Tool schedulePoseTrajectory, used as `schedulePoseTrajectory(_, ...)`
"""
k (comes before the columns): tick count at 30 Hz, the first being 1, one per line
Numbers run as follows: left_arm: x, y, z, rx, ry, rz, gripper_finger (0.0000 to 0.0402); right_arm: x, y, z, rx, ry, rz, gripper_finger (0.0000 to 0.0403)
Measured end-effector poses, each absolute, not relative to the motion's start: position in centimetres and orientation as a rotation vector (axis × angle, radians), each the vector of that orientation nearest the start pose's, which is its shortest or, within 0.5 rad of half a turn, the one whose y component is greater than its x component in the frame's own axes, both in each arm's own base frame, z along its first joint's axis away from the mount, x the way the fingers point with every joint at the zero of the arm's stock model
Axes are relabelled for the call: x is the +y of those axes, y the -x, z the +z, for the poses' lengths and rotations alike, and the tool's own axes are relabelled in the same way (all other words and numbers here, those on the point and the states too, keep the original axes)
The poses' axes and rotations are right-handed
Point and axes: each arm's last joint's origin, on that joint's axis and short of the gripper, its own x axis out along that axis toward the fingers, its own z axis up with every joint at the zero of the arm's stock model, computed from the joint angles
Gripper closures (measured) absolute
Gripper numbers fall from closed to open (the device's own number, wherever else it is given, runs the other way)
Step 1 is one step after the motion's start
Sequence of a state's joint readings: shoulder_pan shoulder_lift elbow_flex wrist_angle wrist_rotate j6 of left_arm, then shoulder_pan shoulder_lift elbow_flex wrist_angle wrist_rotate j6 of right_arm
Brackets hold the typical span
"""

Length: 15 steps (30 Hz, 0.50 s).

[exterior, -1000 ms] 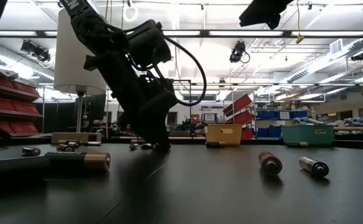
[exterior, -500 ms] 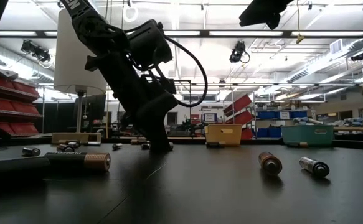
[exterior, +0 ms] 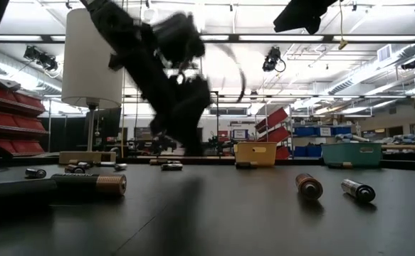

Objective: Sort batteries
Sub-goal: Put the black battery into the yellow bin

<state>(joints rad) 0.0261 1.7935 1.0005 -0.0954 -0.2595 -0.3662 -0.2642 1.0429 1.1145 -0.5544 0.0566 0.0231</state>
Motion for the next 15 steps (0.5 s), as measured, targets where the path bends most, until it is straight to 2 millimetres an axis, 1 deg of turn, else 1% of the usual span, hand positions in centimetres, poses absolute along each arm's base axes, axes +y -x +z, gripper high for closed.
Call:
schedulePoseTrajectory(3, 2.0, -36.2, 17.5, 0.746, 0.227, 0.364, 0.0346, -5.8, -20.3, 36.5, 0.472, -0.073, -0.33, 0.027)
schedulePoseTrajectory(5, 2.4, -36.5, 18.1, 0.737, 0.213, 0.341, 0.0346, -5.8, -20.2, 36.6, 0.468, -0.075, -0.332, 0.027)
schedulePoseTrajectory(8, 3.6, -37.3, 19.7, 0.669, 0.219, 0.329, 0.0346, -5.7, -19.8, 36.8, 0.456, -0.081, -0.337, 0.027)
schedulePoseTrajectory(11, 5.8, -37.9, 20.9, 0.578, 0.255, 0.333, 0.0346, -5.7, -19.5, 37.1, 0.438, -0.098, -0.349, 0.027)
schedulePoseTrajectory(15, 10.1, -38.7, 22.3, 0.454, 0.28, 0.382, 0.0346, -5.7, -19.1, 37.3, 0.423, -0.099, -0.372, 0.027)
